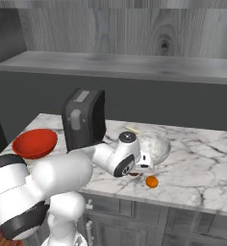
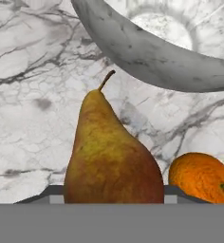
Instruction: Pick both bowls and place them on the counter. Then place the tangerine in one bowl and place the pear in the other bowl.
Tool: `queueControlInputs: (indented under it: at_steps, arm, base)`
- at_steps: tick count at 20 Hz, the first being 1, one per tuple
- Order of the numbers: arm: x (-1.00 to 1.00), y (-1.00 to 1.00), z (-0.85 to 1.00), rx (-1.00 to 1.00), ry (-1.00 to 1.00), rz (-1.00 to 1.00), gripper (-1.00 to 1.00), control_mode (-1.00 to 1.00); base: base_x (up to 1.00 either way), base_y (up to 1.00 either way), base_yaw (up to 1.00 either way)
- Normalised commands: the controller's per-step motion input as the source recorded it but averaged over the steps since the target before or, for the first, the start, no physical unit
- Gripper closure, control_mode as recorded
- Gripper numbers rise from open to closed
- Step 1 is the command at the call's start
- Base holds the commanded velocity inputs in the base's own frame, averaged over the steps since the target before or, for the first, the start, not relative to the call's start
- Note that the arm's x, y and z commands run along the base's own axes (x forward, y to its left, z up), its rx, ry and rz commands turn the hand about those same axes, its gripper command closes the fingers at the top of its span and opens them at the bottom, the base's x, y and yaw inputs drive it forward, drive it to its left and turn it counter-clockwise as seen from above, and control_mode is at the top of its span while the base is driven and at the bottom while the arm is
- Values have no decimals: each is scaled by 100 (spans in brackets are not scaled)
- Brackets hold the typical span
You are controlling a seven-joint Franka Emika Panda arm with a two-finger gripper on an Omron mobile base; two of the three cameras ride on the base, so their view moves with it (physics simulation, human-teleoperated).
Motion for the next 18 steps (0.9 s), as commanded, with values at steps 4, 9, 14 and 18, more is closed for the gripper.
queueControlInputs:
  at_steps: [4, 9, 14, 18]
  arm:
    - [-35, 3, 70, 0, -5, -11, 100, -100]
    - [-6, 7, 82, -1, -11, -10, 100, -100]
    - [0, 1, 74, -2, -9, -9, 100, -100]
    - [18, 0, 52, 0, 0, -6, 100, -100]
  base:
    - [0, 0, 0]
    - [0, 0, 0]
    - [0, 0, 0]
    - [0, 0, 0]
